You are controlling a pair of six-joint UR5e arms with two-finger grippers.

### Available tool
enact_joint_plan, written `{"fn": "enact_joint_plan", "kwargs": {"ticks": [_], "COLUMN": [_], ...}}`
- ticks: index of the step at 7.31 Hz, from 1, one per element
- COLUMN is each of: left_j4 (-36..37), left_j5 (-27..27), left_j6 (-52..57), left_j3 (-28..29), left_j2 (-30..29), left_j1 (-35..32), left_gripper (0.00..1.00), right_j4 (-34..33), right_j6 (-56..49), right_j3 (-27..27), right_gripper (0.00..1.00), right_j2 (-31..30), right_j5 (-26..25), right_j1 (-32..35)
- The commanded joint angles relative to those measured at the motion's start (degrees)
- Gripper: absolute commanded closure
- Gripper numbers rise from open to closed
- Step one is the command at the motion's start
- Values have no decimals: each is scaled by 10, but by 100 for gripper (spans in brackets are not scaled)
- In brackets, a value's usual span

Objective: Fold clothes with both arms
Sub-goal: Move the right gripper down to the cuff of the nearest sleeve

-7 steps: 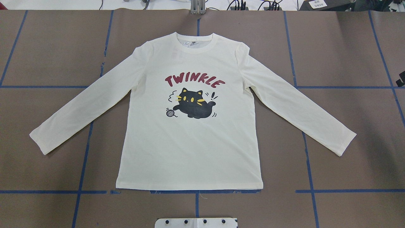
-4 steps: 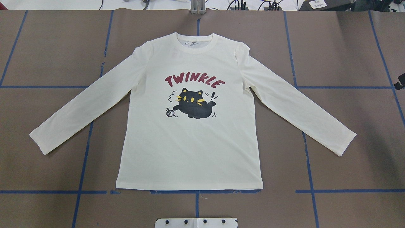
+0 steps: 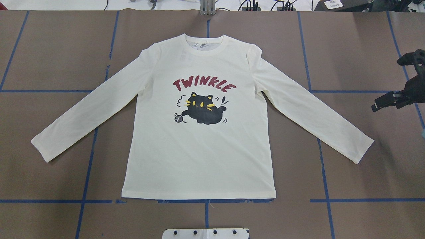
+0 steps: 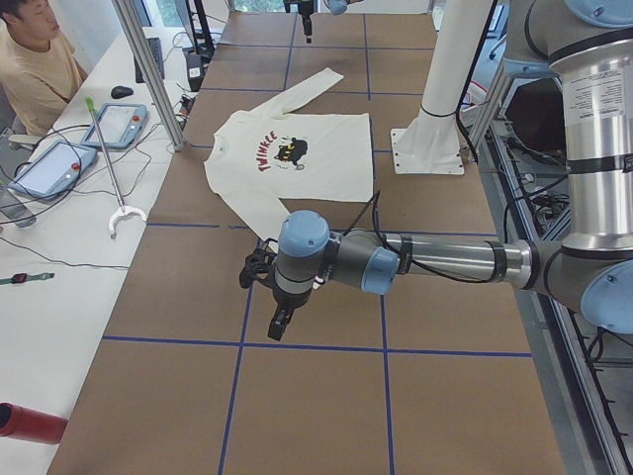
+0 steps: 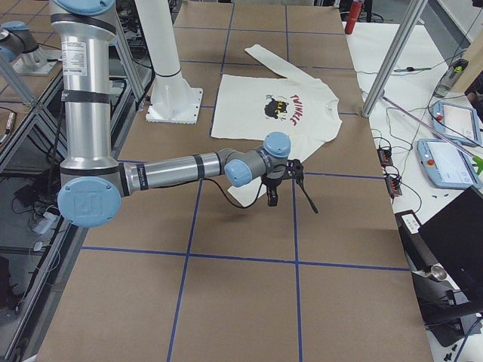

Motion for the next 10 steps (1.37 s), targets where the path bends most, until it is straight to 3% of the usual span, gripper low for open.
{"fn": "enact_joint_plan", "kwargs": {"ticks": [1,3,8,9,10], "left_j4": [-38,-38,-39,-39,-39], "left_j5": [-66,-72,-72,-73,-73], "left_j6": [-23,-26,-25,-25,-25], "left_j3": [10,11,8,7,6], "left_j2": [2,4,7,7,7], "left_j1": [0,-1,-1,-1,-1], "left_gripper": [0,0,0,0,0], "right_j4": [172,196,196,196,196], "right_j6": [255,267,277,277,279], "right_j3": [0,0,-62,-64,-64], "right_gripper": [2,12,13,18,50], "right_j2": [-49,-84,-58,-57,-58], "right_j5": [-53,-60,-64,-66,-65], "right_j1": [-82,-92,-100,-101,-101]}}
